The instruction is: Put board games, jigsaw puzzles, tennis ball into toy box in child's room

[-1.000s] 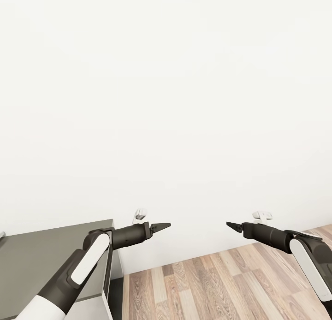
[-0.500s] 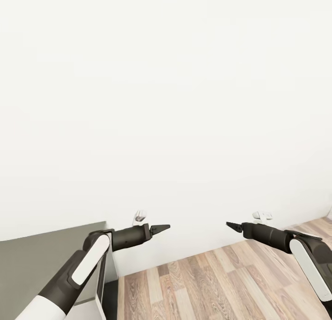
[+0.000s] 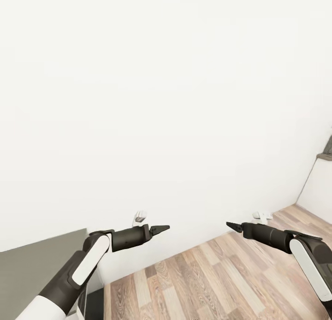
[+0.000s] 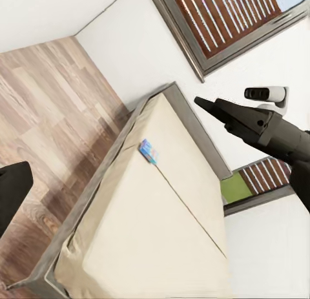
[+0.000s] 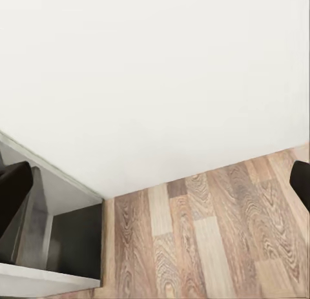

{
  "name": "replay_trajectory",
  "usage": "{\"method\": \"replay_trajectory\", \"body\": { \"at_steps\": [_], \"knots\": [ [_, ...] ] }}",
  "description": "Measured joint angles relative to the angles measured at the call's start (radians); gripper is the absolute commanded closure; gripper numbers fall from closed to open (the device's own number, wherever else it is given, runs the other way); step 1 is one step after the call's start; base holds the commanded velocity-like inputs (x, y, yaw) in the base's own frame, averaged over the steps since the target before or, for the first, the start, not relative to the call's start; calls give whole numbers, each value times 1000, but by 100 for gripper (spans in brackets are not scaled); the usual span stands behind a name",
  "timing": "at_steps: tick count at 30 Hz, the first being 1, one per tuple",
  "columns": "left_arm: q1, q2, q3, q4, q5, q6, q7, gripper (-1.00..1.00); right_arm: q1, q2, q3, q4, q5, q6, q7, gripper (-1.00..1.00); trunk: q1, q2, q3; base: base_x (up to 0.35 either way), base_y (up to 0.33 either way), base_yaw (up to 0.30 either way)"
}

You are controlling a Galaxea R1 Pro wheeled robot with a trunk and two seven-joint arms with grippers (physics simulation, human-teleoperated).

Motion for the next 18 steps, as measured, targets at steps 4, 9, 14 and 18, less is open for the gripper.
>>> {"method": "replay_trajectory", "body": {
  "at_steps": [4, 9, 14, 18],
  "knots": [
    [0, 0, -2, 1, -1, 0, 0, -100, 0, 0, 0, 0, 0, 0, 0, -100, 0, 0, 0, 0, 0, -289],
    [0, 1, 0, 3, -1, 0, 0, -100, 0, 0, 0, 0, 0, 0, 0, -100, 0, 0, 0, 0, 0, -292],
    [0, 1, 2, 2, 0, 0, 0, -100, 0, 0, 0, 0, 0, 0, 0, -100, 0, 0, 0, 0, 0, -292],
    [0, 1, 2, 3, 0, 0, 0, -100, 0, 0, 0, 0, 0, 0, 0, -100, 0, 0, 0, 0, 0, -292]
  ]
}}
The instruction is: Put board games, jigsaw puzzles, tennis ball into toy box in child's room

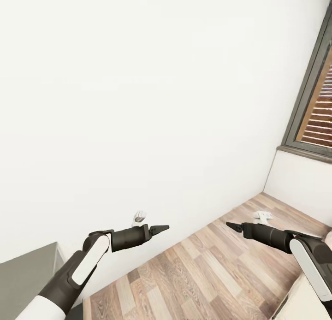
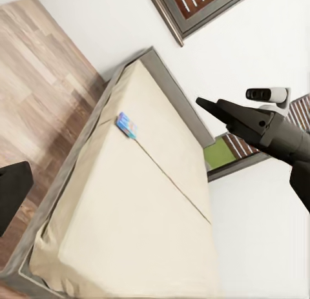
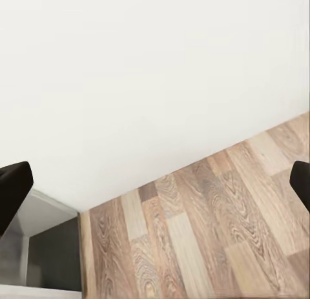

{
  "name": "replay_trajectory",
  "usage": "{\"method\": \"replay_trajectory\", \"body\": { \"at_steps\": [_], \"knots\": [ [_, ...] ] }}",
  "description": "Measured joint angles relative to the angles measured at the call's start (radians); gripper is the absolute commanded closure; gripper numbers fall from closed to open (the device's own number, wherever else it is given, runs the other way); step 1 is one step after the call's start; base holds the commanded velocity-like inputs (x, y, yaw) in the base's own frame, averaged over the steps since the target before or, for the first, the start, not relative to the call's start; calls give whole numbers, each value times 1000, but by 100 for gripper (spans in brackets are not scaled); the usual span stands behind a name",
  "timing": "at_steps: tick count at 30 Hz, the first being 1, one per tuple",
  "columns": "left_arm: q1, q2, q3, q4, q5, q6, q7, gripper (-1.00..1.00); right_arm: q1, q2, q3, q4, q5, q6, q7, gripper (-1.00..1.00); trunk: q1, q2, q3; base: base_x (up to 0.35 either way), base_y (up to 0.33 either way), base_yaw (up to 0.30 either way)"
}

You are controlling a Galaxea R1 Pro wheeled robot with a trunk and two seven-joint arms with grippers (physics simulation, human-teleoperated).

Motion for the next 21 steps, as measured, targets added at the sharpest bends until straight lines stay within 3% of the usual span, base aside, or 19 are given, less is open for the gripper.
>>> {"method": "replay_trajectory", "body": {
  "at_steps": [21],
  "knots": [
    [0, 0, 1, 1, -1, -2, 0, -100, 0, 0, 0, -1, 1, -1, 0, -100, 0, 0, 0, 0, 0, -292]
  ]
}}
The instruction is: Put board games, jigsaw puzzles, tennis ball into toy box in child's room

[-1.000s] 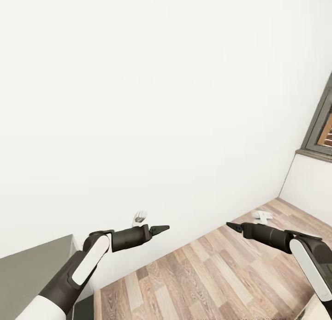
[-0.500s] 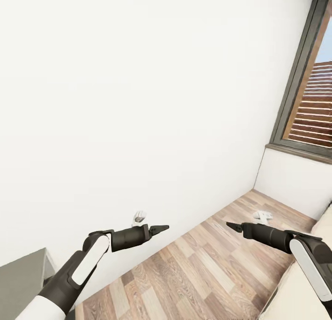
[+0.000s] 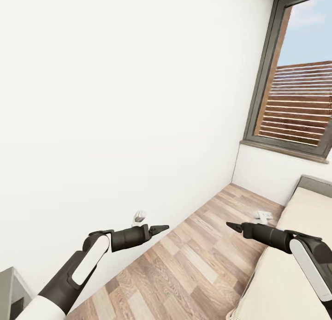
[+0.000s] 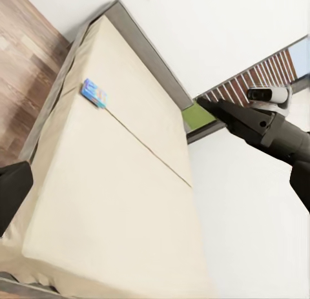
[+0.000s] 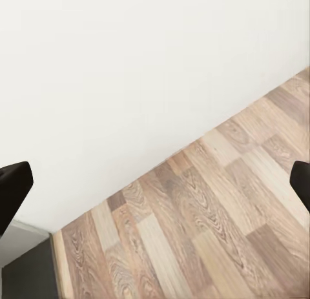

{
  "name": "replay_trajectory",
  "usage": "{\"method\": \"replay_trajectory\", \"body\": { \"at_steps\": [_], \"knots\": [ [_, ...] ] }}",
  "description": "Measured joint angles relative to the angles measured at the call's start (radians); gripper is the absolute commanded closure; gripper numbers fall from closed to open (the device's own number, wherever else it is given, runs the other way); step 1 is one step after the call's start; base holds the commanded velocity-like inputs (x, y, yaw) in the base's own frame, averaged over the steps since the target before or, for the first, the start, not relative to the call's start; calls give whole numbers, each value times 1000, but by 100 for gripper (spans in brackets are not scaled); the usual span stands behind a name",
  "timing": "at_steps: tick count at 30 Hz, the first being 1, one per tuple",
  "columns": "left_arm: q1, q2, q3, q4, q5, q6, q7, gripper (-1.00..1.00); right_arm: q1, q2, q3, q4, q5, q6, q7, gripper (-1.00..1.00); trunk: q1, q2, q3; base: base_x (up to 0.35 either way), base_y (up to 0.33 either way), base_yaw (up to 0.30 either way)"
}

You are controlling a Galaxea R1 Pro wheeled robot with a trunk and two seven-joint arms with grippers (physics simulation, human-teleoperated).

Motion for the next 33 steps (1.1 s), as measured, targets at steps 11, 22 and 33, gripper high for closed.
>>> {"method": "replay_trajectory", "body": {
  "at_steps": [11, 22, 33],
  "knots": [
    [0, 1, 0, 0, -36, 0, 1, -100, 0, 0, 1, -1, 0, 0, 0, -100, 0, 0, 0, 0, 0, -292],
    [0, 1, 9, 53, -85, -2, 0, -100, 0, 0, 1, -1, 0, 0, 0, -100, 0, 0, 0, 0, 0, -292],
    [0, 2, 63, 83, -89, -53, 0, -100, 0, 0, 2, -1, 0, 0, 0, -100, 0, 0, 0, 0, 0, -288]
  ]
}}
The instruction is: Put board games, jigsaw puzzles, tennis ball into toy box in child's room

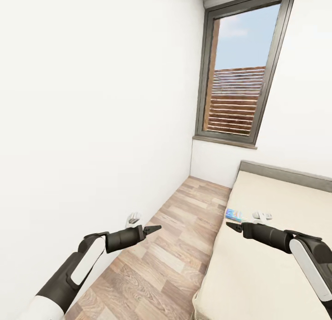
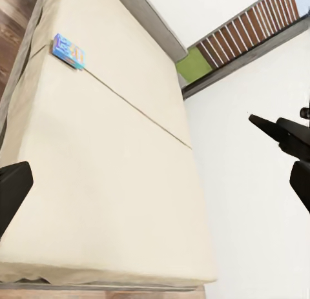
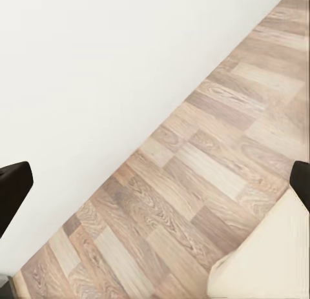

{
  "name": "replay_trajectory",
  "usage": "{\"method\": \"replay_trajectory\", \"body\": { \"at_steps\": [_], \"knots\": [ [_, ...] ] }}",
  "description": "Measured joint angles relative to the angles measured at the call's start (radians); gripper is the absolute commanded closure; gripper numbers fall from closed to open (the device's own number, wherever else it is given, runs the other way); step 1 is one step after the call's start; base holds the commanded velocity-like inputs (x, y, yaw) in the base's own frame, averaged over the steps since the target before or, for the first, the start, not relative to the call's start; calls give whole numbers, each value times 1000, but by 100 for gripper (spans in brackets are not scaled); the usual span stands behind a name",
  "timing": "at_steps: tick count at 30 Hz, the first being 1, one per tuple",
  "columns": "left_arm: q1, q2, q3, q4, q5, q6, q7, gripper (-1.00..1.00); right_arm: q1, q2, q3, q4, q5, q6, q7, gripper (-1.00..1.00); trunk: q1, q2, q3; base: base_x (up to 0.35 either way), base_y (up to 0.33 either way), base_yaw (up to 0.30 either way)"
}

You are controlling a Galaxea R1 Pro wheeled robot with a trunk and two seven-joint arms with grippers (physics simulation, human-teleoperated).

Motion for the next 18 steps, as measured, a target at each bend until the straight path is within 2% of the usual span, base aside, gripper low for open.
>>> {"method": "replay_trajectory", "body": {
  "at_steps": [2, 3, 7, 8, 11, 18],
  "knots": [
    [0, 0, 27, 25, 1, -10, 0, -100, 0, 0, 0, 0, 0, 0, 0, -100, 0, 0, 0, 0, 0, -285],
    [0, 0, 28, 25, 2, -10, 0, -100, 0, 0, 0, 0, 0, 0, 0, -100, 0, 0, 0, 0, 0, -285],
    [0, 0, 104, 58, 3, -21, 0, -100, 0, 0, 0, 0, 0, 0, 0, -100, 0, 0, 0, 0, 0, -284],
    [0, 0, 105, 59, 3, -21, 0, -100, 0, 0, 0, 0, 0, 0, 0, -100, 0, 0, 0, 0, 0, -283],
    [0, 0, 144, 72, 3, -25, -1, -100, 0, 0, 0, 0, 0, 0, 0, -100, 0, 0, 0, 0, 0, -276],
    [0, 0, 176, 87, 4, -29, -2, -100, 0, 0, 0, 0, 0, 0, 0, -100, 0, 0, 0, 0, 0, -259]
  ]
}}
